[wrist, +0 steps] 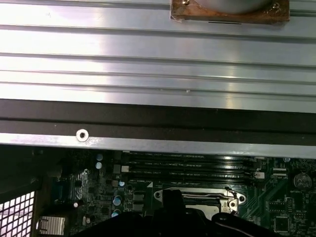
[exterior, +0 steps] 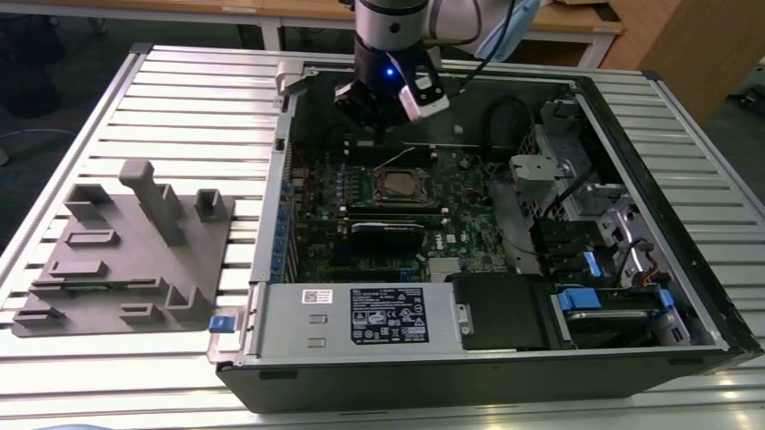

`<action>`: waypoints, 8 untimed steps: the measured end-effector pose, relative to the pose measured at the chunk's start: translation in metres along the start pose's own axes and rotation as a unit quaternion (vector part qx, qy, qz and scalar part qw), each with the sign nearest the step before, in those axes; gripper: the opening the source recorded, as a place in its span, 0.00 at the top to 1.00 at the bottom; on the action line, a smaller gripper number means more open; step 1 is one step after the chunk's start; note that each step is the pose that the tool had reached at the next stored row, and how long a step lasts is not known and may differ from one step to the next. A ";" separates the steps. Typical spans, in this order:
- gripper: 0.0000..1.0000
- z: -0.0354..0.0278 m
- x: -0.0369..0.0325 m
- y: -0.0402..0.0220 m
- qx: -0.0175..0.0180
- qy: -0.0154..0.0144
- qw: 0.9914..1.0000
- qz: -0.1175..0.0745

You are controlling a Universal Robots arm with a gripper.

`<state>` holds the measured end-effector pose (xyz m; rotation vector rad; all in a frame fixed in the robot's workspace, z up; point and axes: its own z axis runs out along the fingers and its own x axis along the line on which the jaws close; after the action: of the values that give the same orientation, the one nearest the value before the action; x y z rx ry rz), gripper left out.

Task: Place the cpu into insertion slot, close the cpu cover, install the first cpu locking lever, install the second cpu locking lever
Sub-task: 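Install the first cpu locking lever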

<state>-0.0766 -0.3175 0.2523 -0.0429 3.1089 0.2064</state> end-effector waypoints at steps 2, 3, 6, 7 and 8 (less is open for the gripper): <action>0.89 0.0008 0.0000 -0.0001 0.000 -0.006 1.000 -0.001; 0.89 0.0009 0.0000 -0.0001 0.000 -0.007 1.000 -0.001; 0.89 0.0011 -0.0002 -0.0001 0.001 -0.007 1.000 -0.001; 0.89 0.0014 -0.0006 -0.0002 0.001 -0.007 1.000 -0.001; 0.89 0.0019 -0.0011 -0.0003 0.001 -0.007 1.000 -0.001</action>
<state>-0.0754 -0.3175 0.2504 -0.0441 3.0958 0.2020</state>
